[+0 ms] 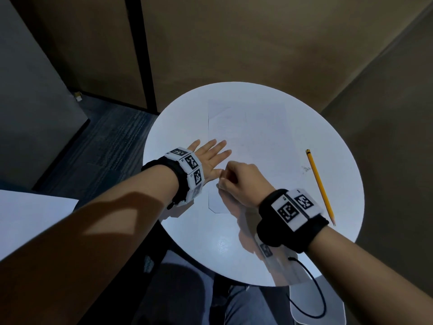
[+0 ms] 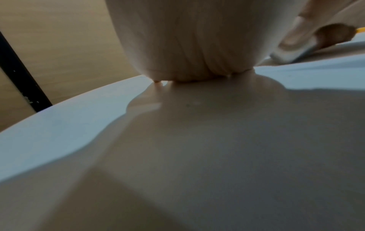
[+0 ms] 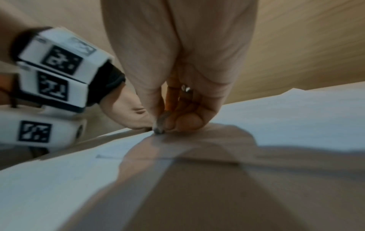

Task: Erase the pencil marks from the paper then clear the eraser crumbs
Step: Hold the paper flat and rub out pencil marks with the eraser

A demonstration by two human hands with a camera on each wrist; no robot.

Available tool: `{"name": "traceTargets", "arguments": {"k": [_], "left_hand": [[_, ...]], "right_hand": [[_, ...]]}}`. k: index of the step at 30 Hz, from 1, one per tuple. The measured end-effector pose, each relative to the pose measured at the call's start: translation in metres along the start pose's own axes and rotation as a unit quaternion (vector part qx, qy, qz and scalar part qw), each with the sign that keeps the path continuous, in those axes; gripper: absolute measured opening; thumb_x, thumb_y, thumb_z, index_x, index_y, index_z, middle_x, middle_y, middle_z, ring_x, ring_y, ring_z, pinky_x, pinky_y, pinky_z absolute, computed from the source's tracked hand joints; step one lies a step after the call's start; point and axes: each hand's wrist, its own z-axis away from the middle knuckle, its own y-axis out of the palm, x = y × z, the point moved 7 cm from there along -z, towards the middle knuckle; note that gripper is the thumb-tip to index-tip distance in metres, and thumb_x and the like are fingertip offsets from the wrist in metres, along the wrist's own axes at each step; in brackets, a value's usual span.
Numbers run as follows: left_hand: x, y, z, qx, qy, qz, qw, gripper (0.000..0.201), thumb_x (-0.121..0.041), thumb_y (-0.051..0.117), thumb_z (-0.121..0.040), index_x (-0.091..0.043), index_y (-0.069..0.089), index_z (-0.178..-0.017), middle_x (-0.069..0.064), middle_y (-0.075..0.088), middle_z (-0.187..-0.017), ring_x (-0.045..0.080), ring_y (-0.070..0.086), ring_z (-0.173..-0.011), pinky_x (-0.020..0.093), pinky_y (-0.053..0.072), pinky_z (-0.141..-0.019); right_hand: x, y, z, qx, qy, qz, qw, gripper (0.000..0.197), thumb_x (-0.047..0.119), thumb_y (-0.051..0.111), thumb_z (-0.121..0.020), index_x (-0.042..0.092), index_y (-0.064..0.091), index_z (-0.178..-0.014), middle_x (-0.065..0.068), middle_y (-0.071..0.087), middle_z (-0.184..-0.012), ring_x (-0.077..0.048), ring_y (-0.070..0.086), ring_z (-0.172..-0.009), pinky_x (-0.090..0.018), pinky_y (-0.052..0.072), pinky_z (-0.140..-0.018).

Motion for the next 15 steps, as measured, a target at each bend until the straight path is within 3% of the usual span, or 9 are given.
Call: {"name": "traceTargets", "arguments": {"k": [3,8,12,15], "left_hand": [[0.001,0.000,0.000,0.003,0.002,0.000,1.000,0.056,-0.042,0.016,-0.103,-0.027,-0.010,-0.150,-0.004,-0.021,-0.157,0.015,-0.015,-0.145,0.038,-0.007,-0.116],[-0.001,0.000,0.000,0.008,0.001,-0.012,1.000,0.056,-0.042,0.015,-0.102,-0.026,-0.010,-0.150,-0.003,-0.021,-0.157,0.016,-0.015,-0.145,0.039,-0.007,-0.116],[0.000,0.000,0.001,0.006,0.002,-0.019,1.000,0.056,-0.040,0.016,-0.103,-0.026,-0.011,-0.150,-0.003,-0.022,-0.157,0.016,-0.015,-0.145,0.039,-0.007,-0.116],[0.000,-0.001,0.001,0.006,0.004,-0.016,1.000,0.056,-0.041,0.016,-0.103,-0.026,-0.010,-0.150,-0.003,-0.021,-0.157,0.016,-0.015,-0.145,0.039,-0.007,-0.116]], "right_hand": [[0.005,0.004,0.007,0.061,-0.015,0.020,0.998,0.026,0.014,0.058,-0.087,0.018,0.045,-0.066,0.014,0.046,-0.061,-0.007,0.044,-0.060,-0.007,0.035,-0.054],[0.008,0.000,-0.003,-0.009,-0.011,0.010,1.000,0.013,0.014,0.056,-0.088,0.011,0.048,-0.078,-0.002,0.054,-0.075,-0.017,0.045,-0.072,-0.025,0.028,-0.055],[0.013,0.006,0.004,0.056,-0.038,0.049,0.996,0.021,0.015,0.056,-0.089,0.016,0.046,-0.071,0.008,0.047,-0.064,-0.011,0.042,-0.062,-0.010,0.032,-0.051],[0.009,0.000,-0.004,0.016,-0.015,0.031,0.999,0.026,0.015,0.057,-0.088,0.017,0.043,-0.065,0.007,0.048,-0.064,-0.012,0.043,-0.063,-0.009,0.032,-0.050]]}}
